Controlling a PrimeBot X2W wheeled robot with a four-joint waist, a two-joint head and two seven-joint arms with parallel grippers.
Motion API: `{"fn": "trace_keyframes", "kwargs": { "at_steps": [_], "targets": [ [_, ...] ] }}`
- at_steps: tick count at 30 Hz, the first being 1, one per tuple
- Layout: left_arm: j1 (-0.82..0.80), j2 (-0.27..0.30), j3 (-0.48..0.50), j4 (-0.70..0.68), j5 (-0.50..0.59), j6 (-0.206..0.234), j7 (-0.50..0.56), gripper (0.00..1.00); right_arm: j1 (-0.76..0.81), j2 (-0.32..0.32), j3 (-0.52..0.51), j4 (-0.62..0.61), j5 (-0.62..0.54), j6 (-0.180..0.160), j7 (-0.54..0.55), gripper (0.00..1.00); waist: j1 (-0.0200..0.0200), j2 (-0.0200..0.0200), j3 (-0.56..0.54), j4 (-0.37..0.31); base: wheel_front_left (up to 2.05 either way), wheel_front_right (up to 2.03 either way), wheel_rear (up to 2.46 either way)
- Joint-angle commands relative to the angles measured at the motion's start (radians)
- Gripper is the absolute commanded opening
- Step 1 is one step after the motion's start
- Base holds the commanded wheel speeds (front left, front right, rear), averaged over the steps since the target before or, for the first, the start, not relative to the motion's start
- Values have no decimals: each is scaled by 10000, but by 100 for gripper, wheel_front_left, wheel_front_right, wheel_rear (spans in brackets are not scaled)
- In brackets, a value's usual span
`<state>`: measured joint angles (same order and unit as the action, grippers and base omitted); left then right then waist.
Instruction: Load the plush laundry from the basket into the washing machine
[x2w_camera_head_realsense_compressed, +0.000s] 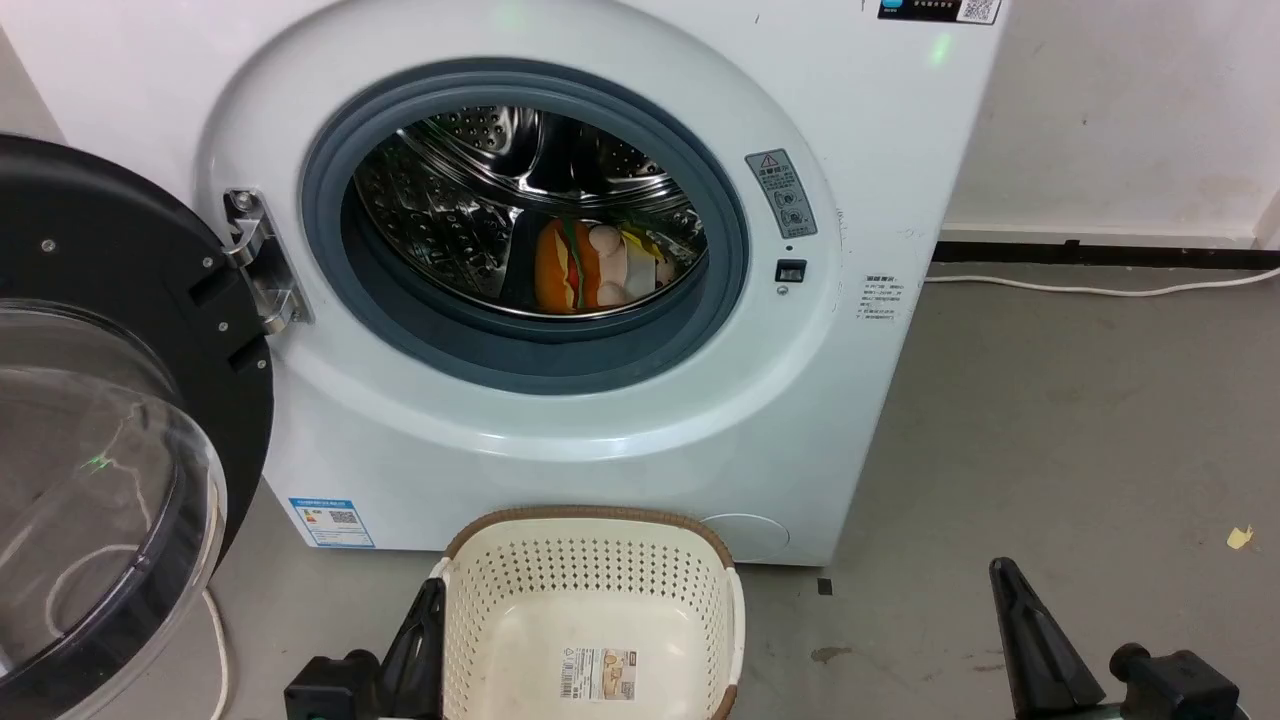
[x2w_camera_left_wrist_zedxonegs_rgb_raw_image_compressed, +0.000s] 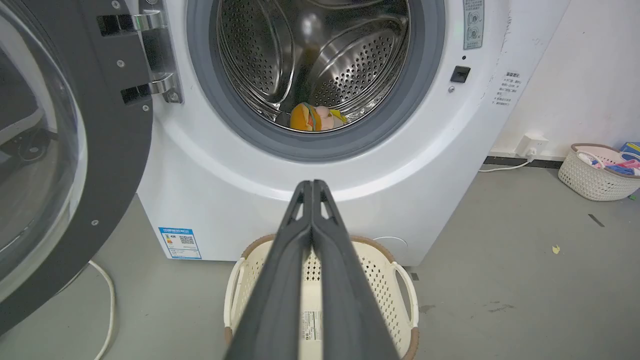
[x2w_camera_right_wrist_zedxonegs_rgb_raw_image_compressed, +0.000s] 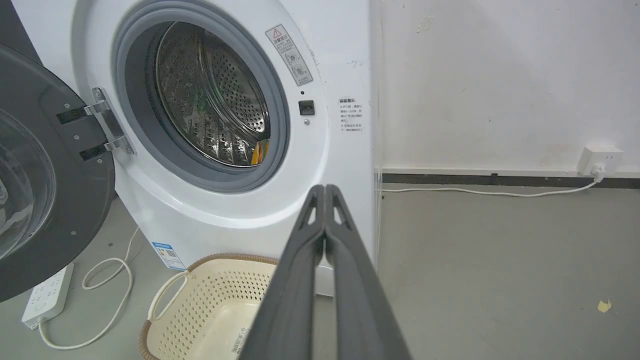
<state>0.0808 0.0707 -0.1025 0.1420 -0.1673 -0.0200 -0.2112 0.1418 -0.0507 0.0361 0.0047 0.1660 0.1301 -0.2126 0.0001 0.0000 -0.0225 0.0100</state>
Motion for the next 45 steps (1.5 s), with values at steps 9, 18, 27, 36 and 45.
{"fn": "trace_keyframes", "kwargs": {
  "at_steps": [9, 18, 27, 36, 45],
  "targets": [
    [-186, -49, 139, -187, 229, 52, 230, 0, -254, 1, -66, -9, -221, 2, 228, 0, 0, -1, 21, -9, 0, 0, 0],
    [-246, -64, 225, -307, 369, 67, 412, 0, -367, 2, -94, -13, -361, 2, 412, 0, 0, -1, 41, -18, 0, 0, 0],
    [-313, -81, 321, -440, 525, 83, 616, 0, -493, 2, -126, -17, -516, 2, 617, 0, 0, -1, 63, -28, 0, 0, 0],
    [-374, -96, 407, -560, 665, 97, 799, 0, -605, 2, -155, -21, -656, 3, 801, 0, 0, -1, 83, -37, 0, 0, 0],
    [-434, -111, 493, -680, 806, 111, 982, 0, -719, 3, -184, -24, -796, 3, 986, 0, 0, -1, 103, -45, 0, 0, 0]
  ]
}}
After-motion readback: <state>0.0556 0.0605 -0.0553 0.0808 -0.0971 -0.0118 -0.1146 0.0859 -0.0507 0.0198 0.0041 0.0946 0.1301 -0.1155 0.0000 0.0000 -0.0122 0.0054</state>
